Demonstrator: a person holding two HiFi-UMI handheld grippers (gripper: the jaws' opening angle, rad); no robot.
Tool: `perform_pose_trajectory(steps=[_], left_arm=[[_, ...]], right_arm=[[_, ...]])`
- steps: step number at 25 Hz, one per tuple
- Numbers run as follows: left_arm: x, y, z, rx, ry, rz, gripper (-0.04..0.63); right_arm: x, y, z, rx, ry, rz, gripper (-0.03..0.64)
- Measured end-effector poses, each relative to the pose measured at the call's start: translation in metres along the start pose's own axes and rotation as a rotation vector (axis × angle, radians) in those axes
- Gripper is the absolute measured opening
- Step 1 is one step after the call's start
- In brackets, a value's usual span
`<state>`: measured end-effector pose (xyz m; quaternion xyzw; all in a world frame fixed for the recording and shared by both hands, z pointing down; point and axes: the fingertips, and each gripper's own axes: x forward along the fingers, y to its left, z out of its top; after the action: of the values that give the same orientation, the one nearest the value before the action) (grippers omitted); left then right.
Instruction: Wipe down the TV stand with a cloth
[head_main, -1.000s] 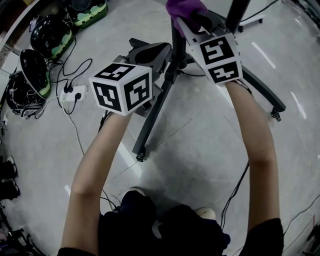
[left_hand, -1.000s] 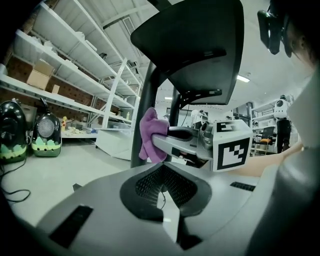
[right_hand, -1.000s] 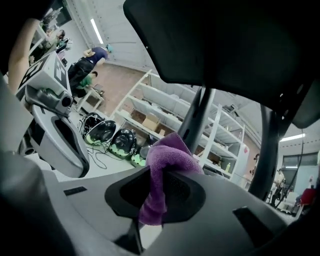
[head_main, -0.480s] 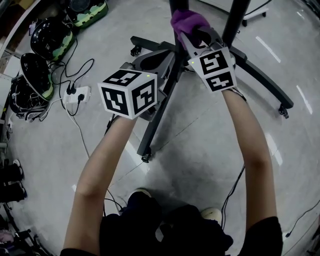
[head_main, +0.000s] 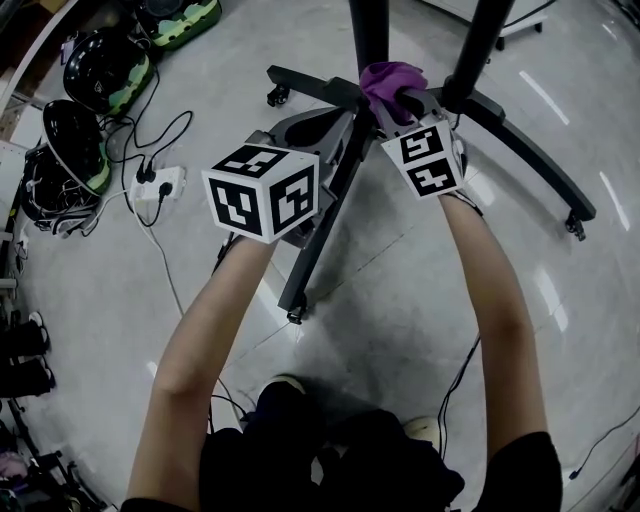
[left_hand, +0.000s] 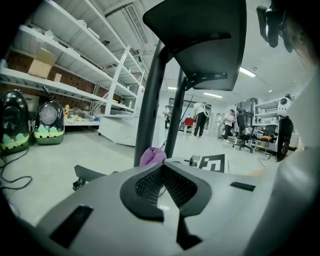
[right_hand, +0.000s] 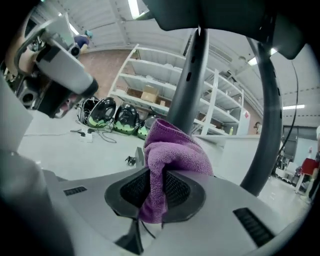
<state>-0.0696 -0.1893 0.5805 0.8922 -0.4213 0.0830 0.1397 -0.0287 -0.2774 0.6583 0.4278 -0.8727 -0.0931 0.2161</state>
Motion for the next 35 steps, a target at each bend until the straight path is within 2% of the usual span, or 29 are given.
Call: perform_pose_trajectory(steps=[3,7,11,15,21,30,33,35], left_arm=[[-0.002,-0.001,-0.002,0.014,0.010,0.003,0.006],[-0.005,-0.002,-0.002,0.019,0.012,0.005,0.006],[-0.009,-0.002,-0.001,0.030,0.016,0.007,0.006],[-0.017,-0.003,0.006,0.032,-0.003,0.001,0.006],[-0.033,-0.004,0.018,0.055,-0.028,-0.004,0.006],[-0.057,0.015,0.037,0.016,-0.096,0.025,0.006],[-0.060,0.018,0.043,0.068,-0.093,0.029,0.006],[-0.065,0.022,0.049,0.077,-0.103,0.033,0.006]], right_arm=[[0.005,0.010,-0.023,-0.029,0.077,0.010,0.074],[0.006,0.017,-0.026,-0.018,0.092,0.022,0.074],[0.000,0.020,-0.016,-0.046,0.091,0.030,0.074],[-0.011,0.023,0.013,-0.078,0.050,0.029,0.074],[-0.025,0.019,0.100,-0.155,-0.075,0.013,0.074],[-0.058,-0.022,0.285,-0.320,-0.351,-0.138,0.074],[-0.065,-0.043,0.322,-0.323,-0.408,-0.201,0.074],[-0.065,-0.059,0.334,-0.300,-0.423,-0.235,0.074]])
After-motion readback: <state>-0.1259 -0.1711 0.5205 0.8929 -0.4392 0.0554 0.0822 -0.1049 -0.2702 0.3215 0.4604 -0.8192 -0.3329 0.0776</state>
